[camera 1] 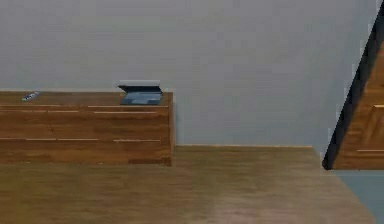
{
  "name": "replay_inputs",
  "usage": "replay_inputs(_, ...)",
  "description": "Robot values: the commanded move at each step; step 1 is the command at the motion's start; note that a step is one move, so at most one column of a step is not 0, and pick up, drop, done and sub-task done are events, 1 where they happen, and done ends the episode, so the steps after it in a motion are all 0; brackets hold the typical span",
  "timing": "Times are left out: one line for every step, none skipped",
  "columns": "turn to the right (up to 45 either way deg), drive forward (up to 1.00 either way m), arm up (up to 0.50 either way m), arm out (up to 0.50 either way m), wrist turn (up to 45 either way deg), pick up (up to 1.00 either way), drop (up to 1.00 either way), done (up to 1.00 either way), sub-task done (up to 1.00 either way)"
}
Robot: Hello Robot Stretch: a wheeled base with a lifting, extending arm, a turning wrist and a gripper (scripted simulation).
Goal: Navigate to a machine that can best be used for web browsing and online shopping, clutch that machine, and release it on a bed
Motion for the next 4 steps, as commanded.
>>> replay_inputs(0.0, 0.05, 0.0, 0.0, 0.0, 0.0, 0.0, 0.0, 0.0)
replay_inputs(6.0, 0.0, 0.0, 0.0, 0.0, 0.0, 0.0, 0.0, 0.0)
replay_inputs(0.0, 1.0, 0.0, 0.0, 0.0, 0.0, 0.0, 0.0, 0.0)
replay_inputs(-45.0, 0.0, 0.0, 0.0, 0.0, 0.0, 0.0, 0.0, 0.0)
